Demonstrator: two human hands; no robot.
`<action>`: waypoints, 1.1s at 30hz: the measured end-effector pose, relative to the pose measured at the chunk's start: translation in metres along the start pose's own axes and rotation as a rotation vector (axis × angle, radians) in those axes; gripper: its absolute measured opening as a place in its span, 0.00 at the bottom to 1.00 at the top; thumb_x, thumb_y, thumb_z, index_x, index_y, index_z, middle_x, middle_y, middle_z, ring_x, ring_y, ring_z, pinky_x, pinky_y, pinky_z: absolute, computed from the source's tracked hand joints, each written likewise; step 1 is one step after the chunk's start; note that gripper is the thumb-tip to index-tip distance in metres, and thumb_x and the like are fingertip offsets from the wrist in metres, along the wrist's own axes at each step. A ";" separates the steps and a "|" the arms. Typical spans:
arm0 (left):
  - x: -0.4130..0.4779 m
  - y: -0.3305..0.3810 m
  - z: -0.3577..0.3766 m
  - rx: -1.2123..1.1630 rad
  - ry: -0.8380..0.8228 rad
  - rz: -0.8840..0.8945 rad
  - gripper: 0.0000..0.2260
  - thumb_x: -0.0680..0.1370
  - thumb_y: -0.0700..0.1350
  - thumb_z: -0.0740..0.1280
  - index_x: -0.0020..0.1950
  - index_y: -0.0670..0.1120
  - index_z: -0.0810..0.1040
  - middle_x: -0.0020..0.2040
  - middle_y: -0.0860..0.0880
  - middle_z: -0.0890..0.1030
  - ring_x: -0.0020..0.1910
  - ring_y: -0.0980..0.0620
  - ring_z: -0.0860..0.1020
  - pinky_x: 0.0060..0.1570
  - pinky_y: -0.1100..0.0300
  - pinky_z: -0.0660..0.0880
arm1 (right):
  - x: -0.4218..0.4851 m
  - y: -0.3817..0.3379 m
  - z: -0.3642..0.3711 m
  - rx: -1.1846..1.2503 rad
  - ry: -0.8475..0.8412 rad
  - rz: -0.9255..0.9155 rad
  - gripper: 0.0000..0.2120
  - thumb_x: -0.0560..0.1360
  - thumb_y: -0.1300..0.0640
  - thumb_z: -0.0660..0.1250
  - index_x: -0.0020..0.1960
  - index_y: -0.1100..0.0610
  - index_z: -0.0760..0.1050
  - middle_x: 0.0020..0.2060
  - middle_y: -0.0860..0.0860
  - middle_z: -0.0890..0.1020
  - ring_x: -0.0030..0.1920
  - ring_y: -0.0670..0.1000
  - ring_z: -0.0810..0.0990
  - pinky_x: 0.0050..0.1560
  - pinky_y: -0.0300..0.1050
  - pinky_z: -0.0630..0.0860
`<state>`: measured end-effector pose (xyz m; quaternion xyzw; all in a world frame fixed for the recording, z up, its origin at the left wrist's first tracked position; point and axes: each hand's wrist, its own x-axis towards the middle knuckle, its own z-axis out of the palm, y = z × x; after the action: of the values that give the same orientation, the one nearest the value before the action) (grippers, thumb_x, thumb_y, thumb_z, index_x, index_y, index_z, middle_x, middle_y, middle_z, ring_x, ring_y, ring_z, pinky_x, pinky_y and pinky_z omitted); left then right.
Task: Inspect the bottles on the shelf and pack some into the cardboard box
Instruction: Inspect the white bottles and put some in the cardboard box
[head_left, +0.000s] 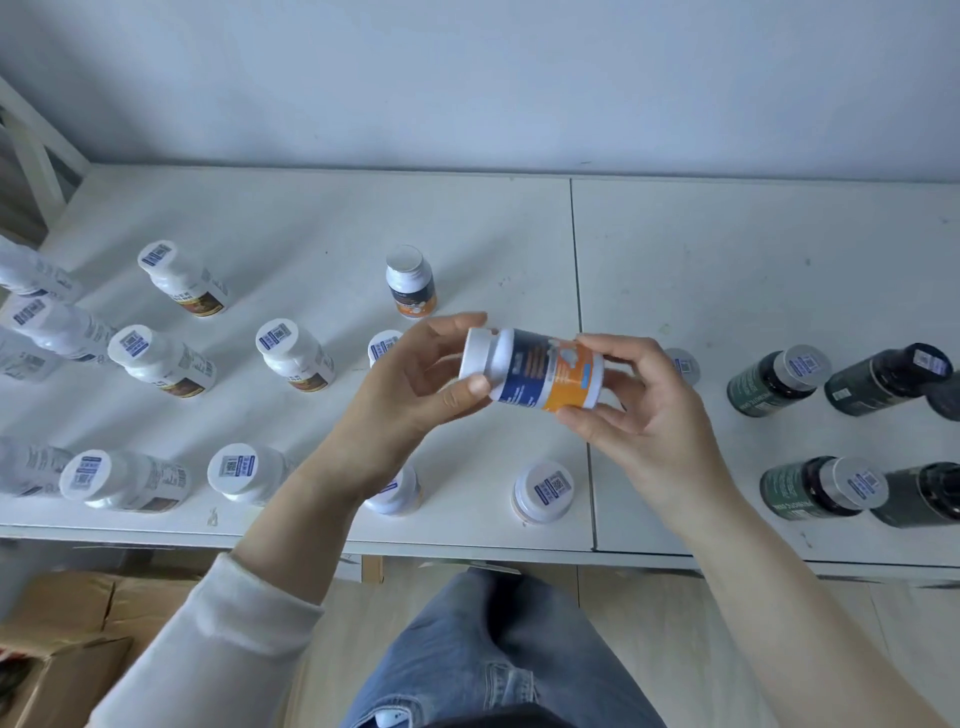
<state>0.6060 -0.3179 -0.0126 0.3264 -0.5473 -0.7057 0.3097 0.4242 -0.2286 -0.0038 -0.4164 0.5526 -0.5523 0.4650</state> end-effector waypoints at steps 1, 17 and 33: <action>0.001 -0.001 0.000 -0.009 0.018 -0.025 0.17 0.70 0.43 0.71 0.58 0.49 0.75 0.52 0.53 0.82 0.54 0.52 0.80 0.51 0.58 0.78 | -0.001 0.000 0.001 -0.021 0.006 -0.041 0.22 0.65 0.66 0.71 0.56 0.53 0.71 0.58 0.59 0.75 0.55 0.45 0.77 0.51 0.36 0.75; 0.025 0.004 0.006 0.343 0.060 -0.005 0.17 0.69 0.39 0.74 0.53 0.53 0.77 0.53 0.57 0.80 0.54 0.60 0.78 0.54 0.66 0.75 | 0.013 0.010 -0.010 -0.366 0.091 0.120 0.27 0.66 0.65 0.74 0.62 0.54 0.70 0.57 0.51 0.74 0.53 0.44 0.78 0.49 0.33 0.74; 0.071 -0.034 0.024 1.159 -0.126 0.135 0.19 0.70 0.34 0.70 0.60 0.45 0.76 0.57 0.45 0.76 0.53 0.47 0.76 0.47 0.68 0.64 | 0.026 0.010 -0.025 -1.298 -0.034 -0.058 0.30 0.69 0.64 0.72 0.67 0.59 0.63 0.62 0.59 0.65 0.62 0.58 0.65 0.47 0.42 0.64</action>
<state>0.5419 -0.3534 -0.0494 0.3644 -0.8809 -0.2878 0.0917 0.3944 -0.2483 -0.0161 -0.6361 0.7552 -0.1118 0.1123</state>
